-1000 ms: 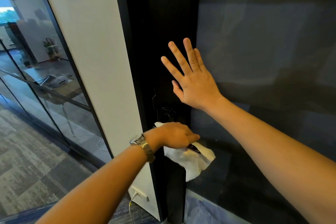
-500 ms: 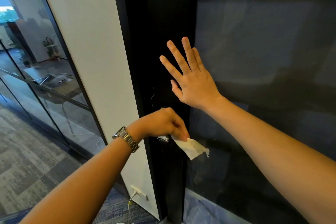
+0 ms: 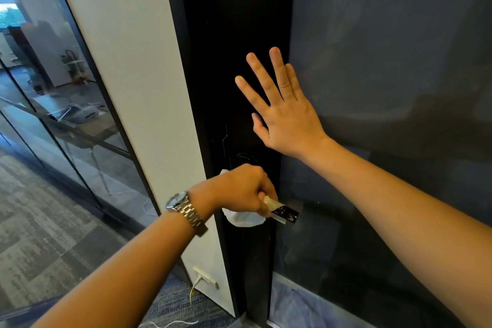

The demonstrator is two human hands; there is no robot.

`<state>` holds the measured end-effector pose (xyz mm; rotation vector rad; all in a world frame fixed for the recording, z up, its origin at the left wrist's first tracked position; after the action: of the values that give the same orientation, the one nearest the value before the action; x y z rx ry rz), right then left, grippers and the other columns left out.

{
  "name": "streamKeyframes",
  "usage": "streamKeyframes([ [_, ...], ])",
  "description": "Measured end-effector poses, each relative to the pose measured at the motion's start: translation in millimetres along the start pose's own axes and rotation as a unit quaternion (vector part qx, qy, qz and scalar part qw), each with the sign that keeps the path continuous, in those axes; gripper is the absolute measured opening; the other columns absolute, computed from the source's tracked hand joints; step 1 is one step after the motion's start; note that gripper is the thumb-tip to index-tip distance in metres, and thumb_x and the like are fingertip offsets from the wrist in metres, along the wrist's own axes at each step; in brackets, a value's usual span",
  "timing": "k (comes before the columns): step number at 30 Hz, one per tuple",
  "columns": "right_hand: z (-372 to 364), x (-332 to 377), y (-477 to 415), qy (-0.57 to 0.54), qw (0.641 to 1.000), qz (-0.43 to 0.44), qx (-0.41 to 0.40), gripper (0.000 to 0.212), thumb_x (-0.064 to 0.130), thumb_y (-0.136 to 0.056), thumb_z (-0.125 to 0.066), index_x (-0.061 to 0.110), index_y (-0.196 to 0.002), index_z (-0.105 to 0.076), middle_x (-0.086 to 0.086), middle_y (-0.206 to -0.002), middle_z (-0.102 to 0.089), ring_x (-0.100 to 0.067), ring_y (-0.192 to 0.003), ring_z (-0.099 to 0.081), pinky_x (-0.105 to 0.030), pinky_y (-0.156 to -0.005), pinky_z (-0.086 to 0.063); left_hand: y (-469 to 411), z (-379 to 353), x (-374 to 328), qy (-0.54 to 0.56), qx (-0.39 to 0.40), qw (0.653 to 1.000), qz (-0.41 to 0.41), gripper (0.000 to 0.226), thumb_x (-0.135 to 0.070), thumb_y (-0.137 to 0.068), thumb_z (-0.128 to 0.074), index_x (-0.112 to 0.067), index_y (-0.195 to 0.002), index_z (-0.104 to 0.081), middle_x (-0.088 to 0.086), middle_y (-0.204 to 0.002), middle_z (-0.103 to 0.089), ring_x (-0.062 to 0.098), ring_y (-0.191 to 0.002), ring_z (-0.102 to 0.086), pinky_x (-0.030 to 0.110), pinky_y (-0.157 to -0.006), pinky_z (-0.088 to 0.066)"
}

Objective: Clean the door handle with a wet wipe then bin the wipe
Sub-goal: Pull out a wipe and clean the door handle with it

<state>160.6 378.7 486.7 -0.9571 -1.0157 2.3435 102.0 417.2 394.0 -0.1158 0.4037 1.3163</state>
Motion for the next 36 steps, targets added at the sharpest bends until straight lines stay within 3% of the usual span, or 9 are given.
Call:
streamKeyframes([
  [6,0,1,1,0.001,1.0,-0.001,0.005,0.062,0.031,-0.089,-0.045,0.017,-0.147,-0.031,-0.018,-0.154,-0.026,-0.045,-0.14,-0.02,-0.051,-0.115,-0.02,-9,-15,-16,0.07,0.02,0.995,-0.066,0.031,-0.027,-0.08,-0.068,-0.018,-0.11,-0.068,0.001,-0.109,-0.063,0.008,-0.098,-0.048,0.023,-0.089,-0.041],
  [9,-1,1,0,0.0,1.0,-0.001,0.008,0.062,0.031,-0.089,-0.044,0.017,-0.147,-0.03,-0.018,-0.154,-0.025,-0.045,-0.14,-0.019,-0.051,-0.115,-0.019,-8,-7,-2,0.127,0.03,0.991,-0.025,0.031,-0.036,-0.086,-0.058,-0.011,-0.1,-0.071,0.003,-0.097,-0.07,0.007,-0.081,-0.059,0.017,-0.077,-0.045],
  [12,-1,1,0,-0.002,1.0,0.0,0.007,0.062,0.03,-0.089,-0.045,0.016,-0.147,-0.031,-0.018,-0.154,-0.026,-0.046,-0.14,-0.019,-0.051,-0.115,-0.02,-21,-24,-21,-0.008,0.033,0.999,0.005,0.049,-0.056,-0.086,-0.044,-0.015,-0.069,-0.065,-0.004,-0.069,-0.063,0.008,-0.062,-0.052,0.021,-0.065,-0.039],
  [14,-1,1,1,0.004,1.0,0.0,0.007,0.062,0.031,-0.089,-0.045,0.016,-0.148,-0.03,-0.018,-0.154,-0.025,-0.045,-0.14,-0.019,-0.051,-0.115,-0.019,-28,-41,-47,-0.093,0.007,0.996,-0.011,0.059,-0.062,-0.087,-0.036,-0.014,-0.065,-0.062,0.0,-0.064,-0.06,0.013,-0.058,-0.051,0.026,-0.061,-0.039],
  [19,0,2,1,-0.001,1.0,0.001,0.004,0.062,0.031,-0.089,-0.044,0.017,-0.148,-0.029,-0.018,-0.154,-0.025,-0.044,-0.141,-0.017,-0.049,-0.115,-0.018,-12,-23,-18,-0.073,-0.092,0.993,-0.03,0.054,-0.054,-0.093,-0.03,-0.016,-0.082,-0.067,0.006,-0.078,-0.069,0.018,-0.07,-0.062,0.031,-0.069,-0.049],
  [23,0,1,1,0.009,1.0,0.0,0.006,0.062,0.032,-0.09,-0.043,0.018,-0.148,-0.029,-0.017,-0.155,-0.024,-0.043,-0.141,-0.016,-0.048,-0.116,-0.015,-1,-16,7,-0.097,-0.187,0.977,0.01,0.054,-0.046,-0.097,-0.022,-0.018,-0.066,-0.057,0.005,-0.073,-0.065,0.019,-0.066,-0.059,0.028,-0.073,-0.043],
  [28,-2,1,1,0.013,1.0,0.0,0.001,0.062,0.033,-0.09,-0.042,0.018,-0.148,-0.029,-0.017,-0.154,-0.024,-0.041,-0.14,-0.012,-0.048,-0.116,-0.015,11,-27,-2,-0.099,-0.214,0.967,-0.096,0.05,-0.046,-0.095,-0.018,-0.021,-0.088,-0.061,-0.001,-0.083,-0.064,0.011,-0.076,-0.054,0.026,-0.08,-0.039],
  [32,-1,1,1,0.007,1.0,0.003,-0.001,0.062,0.031,-0.089,-0.045,0.017,-0.148,-0.029,-0.018,-0.154,-0.025,-0.041,-0.139,-0.009,-0.048,-0.115,-0.014,30,-12,44,-0.176,-0.308,0.931,-0.079,0.048,-0.042,-0.098,-0.018,-0.021,-0.093,-0.061,0.001,-0.098,-0.058,0.011,-0.092,-0.045,0.022,-0.089,-0.033],
  [36,-1,2,1,0.012,1.0,0.001,-0.004,0.062,0.031,-0.089,-0.046,0.017,-0.147,-0.03,-0.018,-0.154,-0.026,-0.041,-0.139,-0.01,-0.048,-0.115,-0.015,40,-14,56,0.025,-0.352,0.936,0.014,0.034,-0.035,-0.096,-0.032,-0.016,-0.11,-0.057,-0.002,-0.117,-0.045,-0.005,-0.091,-0.043,0.0,-0.089,-0.032],
])
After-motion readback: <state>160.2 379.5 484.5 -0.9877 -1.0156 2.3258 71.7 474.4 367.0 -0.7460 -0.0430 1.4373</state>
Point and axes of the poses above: each hand's wrist, its own y-axis away from the middle knuckle, its own z-axis out of the back of the hand, x = y × z, the point moved 6 cm from there along -y, towards the middle knuckle
